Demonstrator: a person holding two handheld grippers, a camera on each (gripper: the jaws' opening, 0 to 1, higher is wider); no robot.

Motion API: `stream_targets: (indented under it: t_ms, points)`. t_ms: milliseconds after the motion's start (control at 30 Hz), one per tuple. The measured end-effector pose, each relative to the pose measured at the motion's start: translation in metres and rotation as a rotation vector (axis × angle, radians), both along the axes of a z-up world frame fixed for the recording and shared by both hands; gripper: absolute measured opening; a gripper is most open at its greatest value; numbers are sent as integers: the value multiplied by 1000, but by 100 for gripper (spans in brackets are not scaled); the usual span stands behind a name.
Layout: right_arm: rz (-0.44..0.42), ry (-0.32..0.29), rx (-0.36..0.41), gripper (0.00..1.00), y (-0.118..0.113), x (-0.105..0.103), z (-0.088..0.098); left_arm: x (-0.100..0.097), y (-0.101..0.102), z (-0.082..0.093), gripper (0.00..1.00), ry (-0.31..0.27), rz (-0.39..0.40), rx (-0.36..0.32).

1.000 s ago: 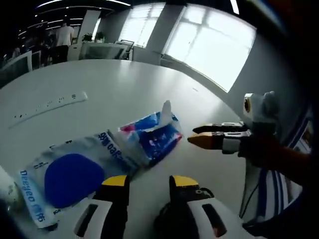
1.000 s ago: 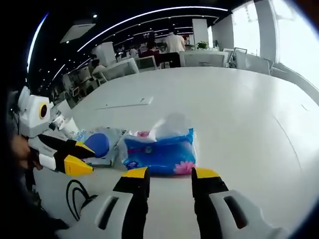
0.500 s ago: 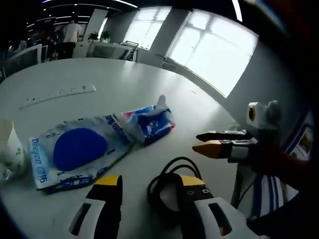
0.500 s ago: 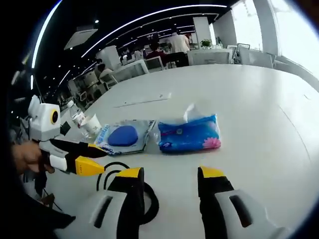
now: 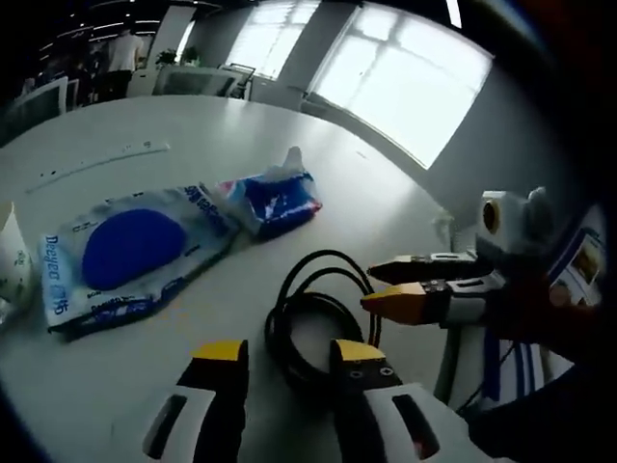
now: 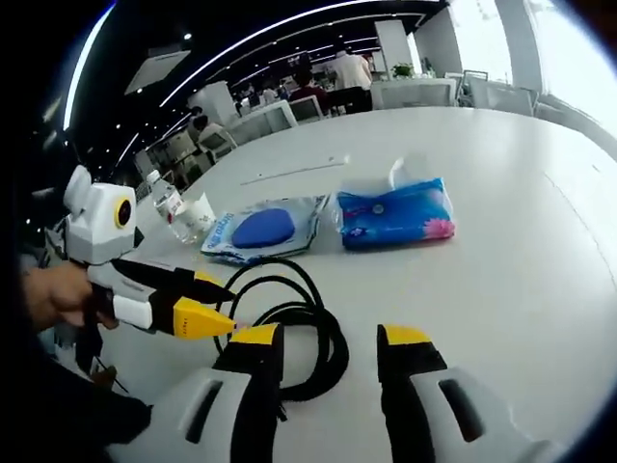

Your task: Arrange the tabletop items into an orderly group along one side of the table until the central work area is clear of visible clutter.

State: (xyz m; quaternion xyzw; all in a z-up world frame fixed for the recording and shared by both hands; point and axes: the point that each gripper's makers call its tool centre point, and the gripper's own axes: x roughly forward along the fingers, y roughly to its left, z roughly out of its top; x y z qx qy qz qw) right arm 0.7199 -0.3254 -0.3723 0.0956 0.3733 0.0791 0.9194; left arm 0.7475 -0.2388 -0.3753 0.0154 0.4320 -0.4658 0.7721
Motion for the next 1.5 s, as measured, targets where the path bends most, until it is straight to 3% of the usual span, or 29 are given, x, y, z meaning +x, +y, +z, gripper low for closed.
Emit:
stream_targets:
  t_ms: [167, 333, 633, 900, 1267, 1500]
  points:
    - [12, 43, -21, 27, 4, -11, -17, -6, 1, -6, 23, 8, -14, 27]
    - [26, 59, -22, 11, 10, -18, -24, -12, 2, -11, 11, 24, -24, 39]
    - [18, 31, -13, 6, 10, -17, -14, -12, 5, -2, 6, 12, -22, 25]
    - [4, -9, -29, 3, 3, -3, 2, -7, 2, 5, 5, 3, -22, 12]
    - [-7, -67, -52, 2, -14, 28, 23, 17, -14, 25, 5, -37, -10, -21]
    - [9, -69, -57, 2, -16, 44, 19, 29, -16, 21, 6, -32, 10, -11]
